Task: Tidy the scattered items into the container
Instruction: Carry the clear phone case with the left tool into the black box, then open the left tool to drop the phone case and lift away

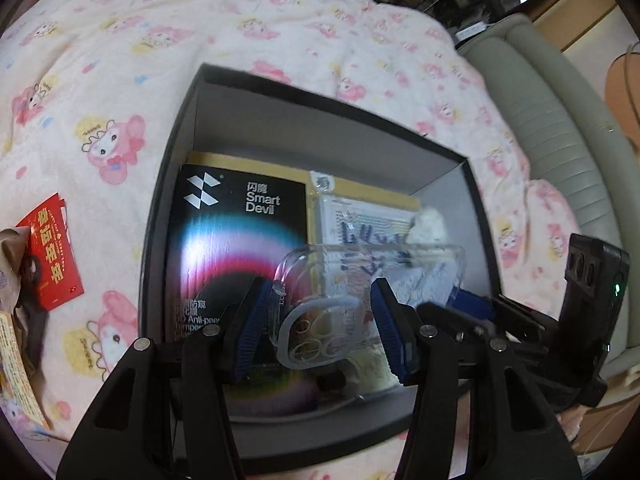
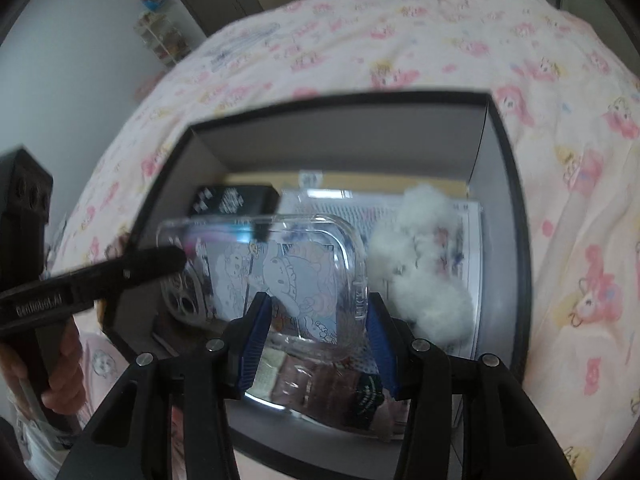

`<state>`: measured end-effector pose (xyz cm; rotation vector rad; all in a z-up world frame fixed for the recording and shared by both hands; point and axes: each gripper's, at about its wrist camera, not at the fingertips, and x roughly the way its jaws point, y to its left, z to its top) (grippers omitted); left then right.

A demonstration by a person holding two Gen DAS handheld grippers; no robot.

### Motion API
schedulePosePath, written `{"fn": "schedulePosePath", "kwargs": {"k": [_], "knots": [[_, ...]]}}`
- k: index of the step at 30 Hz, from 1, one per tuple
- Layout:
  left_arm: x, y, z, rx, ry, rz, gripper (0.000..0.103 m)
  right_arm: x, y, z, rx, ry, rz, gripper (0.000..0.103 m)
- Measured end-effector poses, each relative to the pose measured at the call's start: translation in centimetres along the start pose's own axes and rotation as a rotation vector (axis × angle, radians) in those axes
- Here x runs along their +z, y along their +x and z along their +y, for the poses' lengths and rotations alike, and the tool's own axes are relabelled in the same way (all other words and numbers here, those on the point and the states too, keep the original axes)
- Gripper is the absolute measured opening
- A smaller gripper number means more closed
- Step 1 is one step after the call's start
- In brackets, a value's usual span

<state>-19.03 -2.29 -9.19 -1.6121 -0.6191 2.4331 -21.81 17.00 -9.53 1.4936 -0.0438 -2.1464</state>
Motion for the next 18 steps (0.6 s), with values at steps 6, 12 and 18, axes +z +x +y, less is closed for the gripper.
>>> {"fn": "schedulePosePath", "kwargs": {"k": [6, 12, 18], "knots": [[-0.4, 1.6, -0.2, 0.074, 0.011, 0.029, 0.052, -0.4, 1.0, -0.7, -0.052, 0.031, 0.037, 0.044], [-1.2, 1.2, 0.3, 0.062, -0.011, 0.003, 0.052, -0.6, -1.7, 0.2, -0.09, -0.021, -0.107, 0.044], [-1.4, 2.5, 0.0, 0.005, -0.008, 0.055, 0.052, -0.3, 0.9, -0.3, -0.09, 0.011, -0.001, 0.043]]}}
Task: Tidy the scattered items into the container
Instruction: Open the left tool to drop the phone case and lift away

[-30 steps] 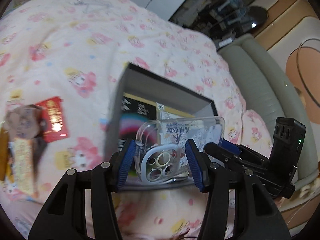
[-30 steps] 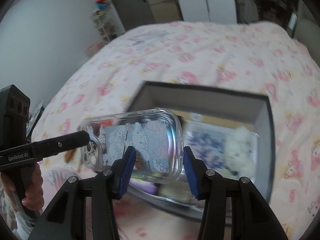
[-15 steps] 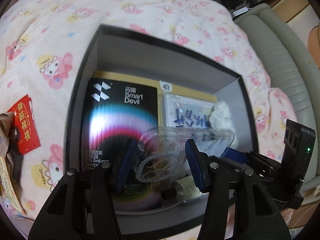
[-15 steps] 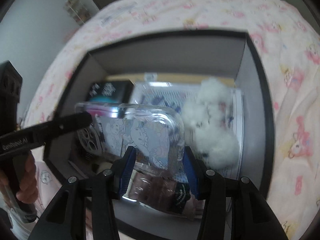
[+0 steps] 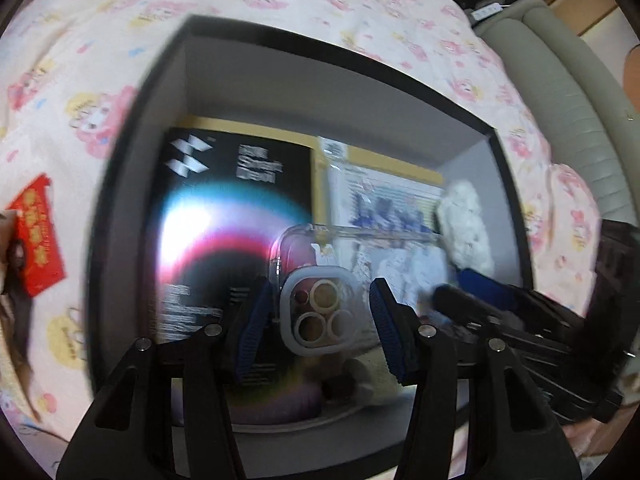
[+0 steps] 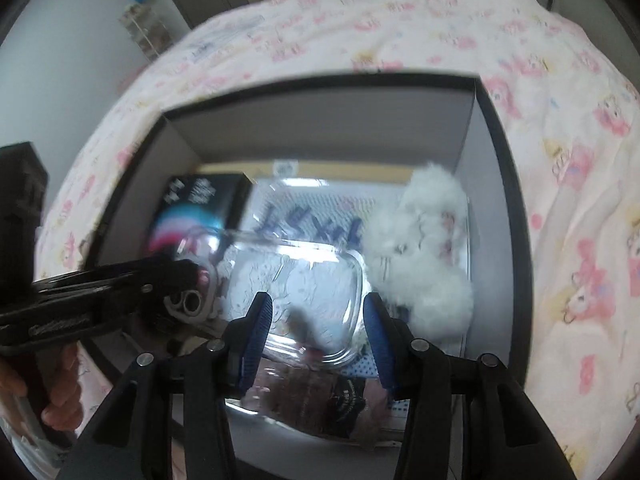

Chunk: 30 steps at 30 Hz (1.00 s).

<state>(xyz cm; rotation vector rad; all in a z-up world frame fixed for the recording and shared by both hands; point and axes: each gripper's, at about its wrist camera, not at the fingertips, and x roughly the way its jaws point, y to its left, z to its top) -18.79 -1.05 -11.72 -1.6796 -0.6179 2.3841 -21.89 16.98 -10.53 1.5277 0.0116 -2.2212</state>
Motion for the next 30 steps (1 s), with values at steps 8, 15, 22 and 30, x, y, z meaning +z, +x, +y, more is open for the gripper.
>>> {"fn": "schedulePosePath", "kwargs": {"k": [8, 15, 22, 30], "knots": [[-0.1, 0.7, 0.3, -0.002, -0.023, 0.016, 0.046, -0.2, 0.4, 0.0, -0.019, 0.008, 0.03, 0.044], [-0.2, 0.2, -0.4, -0.016, -0.015, -0.022, 0.046, -0.3, 0.5, -0.1, -0.026, 0.018, 0.017, 0.043], [-0.3, 0.6, -0.4, -0.019, 0.004, -0.004, 0.046, -0.3, 0.7, -0.3, -0.029, 0.018, 0.03, 0.044], [-2.5, -3.3, -2.2, -0.028, 0.058, -0.085, 0.047, -1.2, -2.0, 0.8, -0.087, 0.047, -0.066, 0.044]]}}
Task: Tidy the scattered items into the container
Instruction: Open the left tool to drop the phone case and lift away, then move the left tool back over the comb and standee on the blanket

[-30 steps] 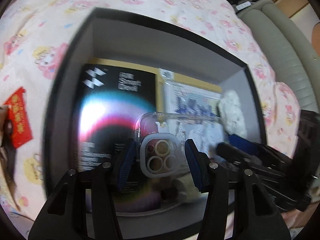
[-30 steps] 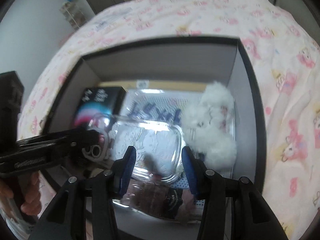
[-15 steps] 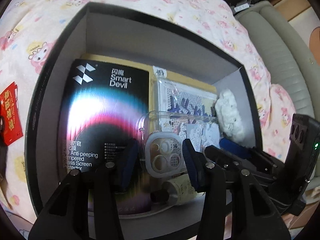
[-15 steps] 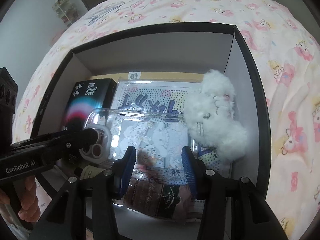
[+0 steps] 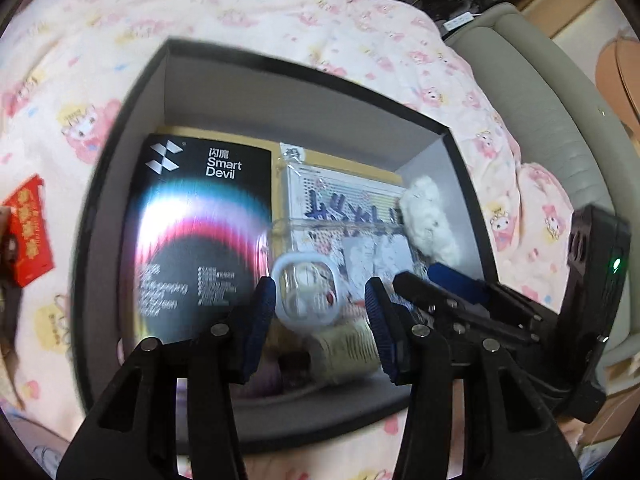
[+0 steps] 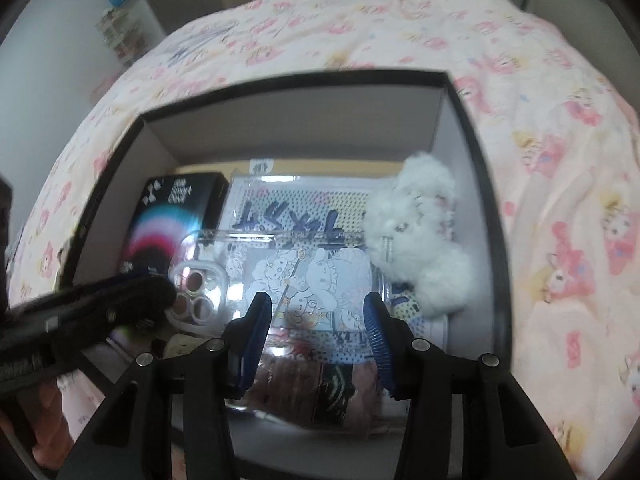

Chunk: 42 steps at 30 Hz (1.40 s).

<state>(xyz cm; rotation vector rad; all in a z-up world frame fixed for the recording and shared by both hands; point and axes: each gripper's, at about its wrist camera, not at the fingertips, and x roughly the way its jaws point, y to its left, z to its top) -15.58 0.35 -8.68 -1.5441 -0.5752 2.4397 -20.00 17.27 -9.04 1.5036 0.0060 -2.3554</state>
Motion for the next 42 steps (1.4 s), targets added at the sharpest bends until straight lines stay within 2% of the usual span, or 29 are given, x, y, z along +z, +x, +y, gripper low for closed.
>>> {"fn": "schedulePosePath", "kwargs": {"k": [2, 6, 12, 16, 19, 24, 30, 32, 35, 42], "knots": [[-0.8, -1.4, -0.7, 0.003, 0.017, -0.027, 0.047, -0.5, -1.5, 1.1, 0.013, -0.012, -0.045, 0.044], [-2.4, -4.4, -1.1, -0.015, 0.028, -0.066, 0.049, -2.1, -4.6, 3.0, -0.016, -0.026, -0.127, 0.044], [-5.2, -8.4, -1.2, -0.042, 0.075, -0.081, 0.05, -4.7, -8.0, 4.9, 0.024, -0.022, -0.168, 0.045], [-6.9, -11.2, 0.2, -0.041, 0.067, -0.098, 0.05, -5.9, -8.8, 7.1, 0.11, -0.044, -0.153, 0.045], [-8.1, -13.0, 2.5, -0.031, 0.028, -0.113, 0.05, -6.6, -8.9, 9.8, 0.147, -0.098, -0.144, 0.044], [-9.5, -15.1, 7.8, -0.002, -0.092, -0.148, 0.05, -6.8, -7.1, 15.2, 0.219, -0.165, -0.091, 0.044], [-10.1, -17.2, 14.7, 0.077, -0.219, -0.182, 0.05, -6.9, -4.1, 21.7, 0.299, -0.23, -0.02, 0.044], [-10.1, -17.6, 17.3, 0.108, -0.266, -0.19, 0.05, -6.8, -2.9, 23.6, 0.307, -0.259, 0.008, 0.044], [-10.4, -17.7, 21.0, 0.114, -0.334, -0.197, 0.05, -6.6, -0.5, 26.4, 0.3, -0.306, 0.067, 0.044], [-11.5, -16.2, 28.6, 0.107, -0.504, -0.145, 0.05, -5.0, 4.5, 29.8, 0.279, -0.326, 0.188, 0.044]]}}
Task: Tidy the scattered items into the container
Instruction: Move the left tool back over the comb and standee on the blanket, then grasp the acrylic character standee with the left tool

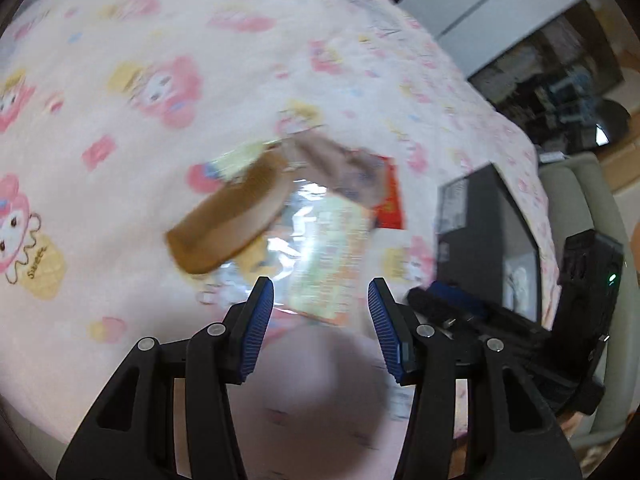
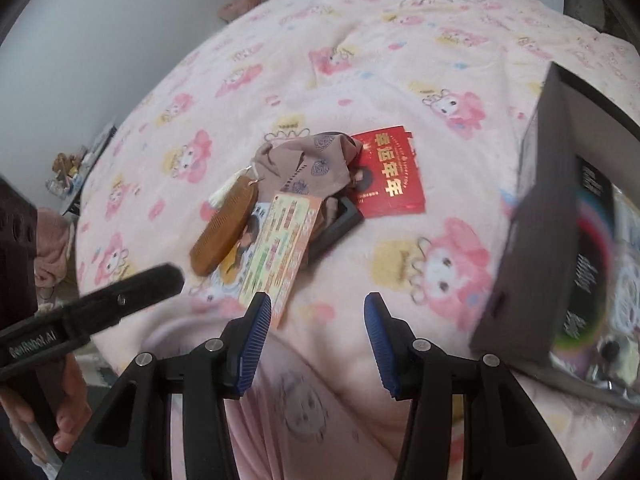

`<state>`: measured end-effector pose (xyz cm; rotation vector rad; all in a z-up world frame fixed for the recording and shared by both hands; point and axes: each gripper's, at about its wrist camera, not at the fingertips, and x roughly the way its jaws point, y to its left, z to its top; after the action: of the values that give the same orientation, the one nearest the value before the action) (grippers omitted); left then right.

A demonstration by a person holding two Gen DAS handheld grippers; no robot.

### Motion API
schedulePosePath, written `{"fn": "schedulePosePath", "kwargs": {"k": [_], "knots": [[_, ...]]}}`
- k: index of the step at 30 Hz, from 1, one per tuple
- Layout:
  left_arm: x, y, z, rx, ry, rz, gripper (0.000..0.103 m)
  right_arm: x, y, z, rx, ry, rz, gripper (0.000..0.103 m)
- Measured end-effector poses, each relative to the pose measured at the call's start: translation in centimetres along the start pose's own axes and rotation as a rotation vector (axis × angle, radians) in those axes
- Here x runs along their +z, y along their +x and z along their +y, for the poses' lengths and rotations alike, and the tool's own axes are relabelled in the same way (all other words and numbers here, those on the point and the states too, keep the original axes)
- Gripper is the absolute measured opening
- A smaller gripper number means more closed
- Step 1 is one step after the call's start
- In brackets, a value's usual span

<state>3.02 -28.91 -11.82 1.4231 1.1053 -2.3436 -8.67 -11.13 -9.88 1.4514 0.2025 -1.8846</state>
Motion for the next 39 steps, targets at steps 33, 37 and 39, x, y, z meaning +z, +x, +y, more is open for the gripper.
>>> {"fn": "schedulePosePath", "kwargs": {"k": [33, 37, 39], "knots": [[0.3, 5.0, 5.4, -0.098, -0.179, 0.112, 0.05, 5.7, 6.6, -0.2, 0.047, -0.106, 0.001, 0.036], [1.6, 5.1, 4.9, -0.14, -0.182, 0.067, 0.05, 4.4, 7.0, 0.2, 0.11, -0.132, 0.054, 0.035], [2.2, 4.7, 4.3, -0.164, -0.168, 0.033, 0.05, 3.6, 6.5, 0.4, 0.129, -0.152, 0.075, 0.034]]}}
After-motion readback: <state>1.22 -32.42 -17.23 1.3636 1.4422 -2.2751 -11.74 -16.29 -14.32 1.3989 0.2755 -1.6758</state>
